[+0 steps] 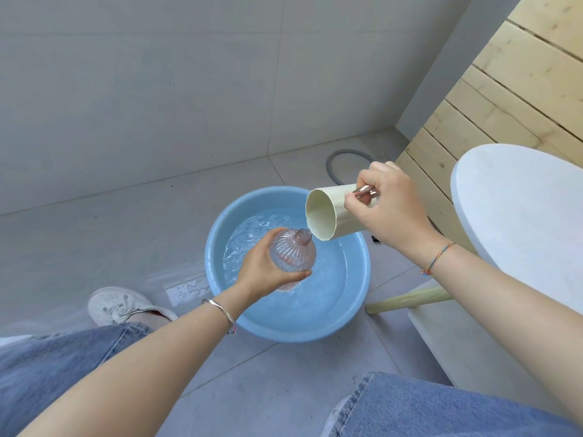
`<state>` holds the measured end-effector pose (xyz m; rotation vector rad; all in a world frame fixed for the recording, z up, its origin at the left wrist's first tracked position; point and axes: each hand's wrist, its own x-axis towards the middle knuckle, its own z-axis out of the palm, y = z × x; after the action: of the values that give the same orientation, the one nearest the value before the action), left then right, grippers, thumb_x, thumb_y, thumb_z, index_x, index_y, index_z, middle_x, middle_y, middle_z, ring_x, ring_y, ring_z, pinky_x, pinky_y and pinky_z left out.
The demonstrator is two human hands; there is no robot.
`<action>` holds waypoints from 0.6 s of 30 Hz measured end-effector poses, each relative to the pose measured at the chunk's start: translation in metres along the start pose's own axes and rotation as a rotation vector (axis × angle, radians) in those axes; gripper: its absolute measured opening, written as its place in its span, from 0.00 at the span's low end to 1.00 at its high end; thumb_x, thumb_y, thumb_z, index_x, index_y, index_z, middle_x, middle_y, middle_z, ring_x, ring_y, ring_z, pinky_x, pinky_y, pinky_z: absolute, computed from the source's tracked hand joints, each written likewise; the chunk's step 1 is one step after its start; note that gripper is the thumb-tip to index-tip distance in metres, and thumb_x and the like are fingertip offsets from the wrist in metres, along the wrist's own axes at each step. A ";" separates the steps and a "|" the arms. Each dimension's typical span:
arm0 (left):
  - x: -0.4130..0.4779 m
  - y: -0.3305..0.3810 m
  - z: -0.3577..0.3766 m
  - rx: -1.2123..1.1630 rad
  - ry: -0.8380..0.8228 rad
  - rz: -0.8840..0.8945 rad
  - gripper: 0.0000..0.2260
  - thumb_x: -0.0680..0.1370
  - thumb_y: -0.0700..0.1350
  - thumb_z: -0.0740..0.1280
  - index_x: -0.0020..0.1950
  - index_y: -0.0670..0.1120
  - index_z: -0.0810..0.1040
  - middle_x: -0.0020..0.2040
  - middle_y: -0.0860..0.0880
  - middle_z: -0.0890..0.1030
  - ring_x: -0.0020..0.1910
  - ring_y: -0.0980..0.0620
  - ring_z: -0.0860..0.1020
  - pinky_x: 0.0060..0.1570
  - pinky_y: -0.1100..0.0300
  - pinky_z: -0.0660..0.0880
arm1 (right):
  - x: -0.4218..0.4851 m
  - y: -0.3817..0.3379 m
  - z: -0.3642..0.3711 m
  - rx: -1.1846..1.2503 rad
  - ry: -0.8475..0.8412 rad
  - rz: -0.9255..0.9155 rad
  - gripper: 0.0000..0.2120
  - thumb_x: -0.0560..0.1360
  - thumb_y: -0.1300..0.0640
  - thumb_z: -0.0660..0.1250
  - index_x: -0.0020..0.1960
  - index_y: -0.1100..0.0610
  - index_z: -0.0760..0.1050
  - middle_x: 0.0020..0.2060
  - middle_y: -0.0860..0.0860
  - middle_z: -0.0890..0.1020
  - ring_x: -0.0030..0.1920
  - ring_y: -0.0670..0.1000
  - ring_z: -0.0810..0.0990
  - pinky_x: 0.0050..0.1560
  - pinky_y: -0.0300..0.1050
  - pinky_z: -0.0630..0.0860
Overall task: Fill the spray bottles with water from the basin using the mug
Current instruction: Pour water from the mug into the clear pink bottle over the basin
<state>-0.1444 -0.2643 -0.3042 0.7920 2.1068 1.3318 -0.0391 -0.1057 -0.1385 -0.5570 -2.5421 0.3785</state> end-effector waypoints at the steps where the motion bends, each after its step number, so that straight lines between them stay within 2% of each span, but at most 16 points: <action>1: 0.000 0.000 0.000 -0.007 0.000 -0.001 0.40 0.58 0.58 0.82 0.66 0.59 0.71 0.61 0.61 0.77 0.61 0.57 0.75 0.62 0.59 0.71 | 0.000 0.000 0.001 -0.003 -0.002 -0.002 0.12 0.67 0.56 0.63 0.30 0.62 0.66 0.28 0.52 0.67 0.36 0.55 0.66 0.39 0.44 0.61; 6: 0.000 0.001 0.000 0.009 0.005 -0.002 0.39 0.58 0.58 0.82 0.66 0.60 0.71 0.60 0.61 0.77 0.60 0.57 0.75 0.60 0.61 0.70 | 0.000 -0.003 0.001 -0.019 -0.006 -0.017 0.12 0.67 0.56 0.64 0.30 0.61 0.67 0.29 0.54 0.69 0.37 0.54 0.66 0.40 0.44 0.61; 18: -0.001 0.004 0.000 -0.014 0.020 0.010 0.38 0.58 0.57 0.83 0.65 0.60 0.71 0.59 0.62 0.77 0.60 0.57 0.75 0.60 0.60 0.71 | 0.001 -0.009 -0.001 -0.067 0.010 -0.133 0.12 0.67 0.57 0.65 0.31 0.56 0.63 0.29 0.49 0.65 0.35 0.52 0.63 0.40 0.46 0.62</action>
<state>-0.1429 -0.2637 -0.3007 0.7868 2.1092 1.3636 -0.0421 -0.1127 -0.1343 -0.4104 -2.5727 0.2435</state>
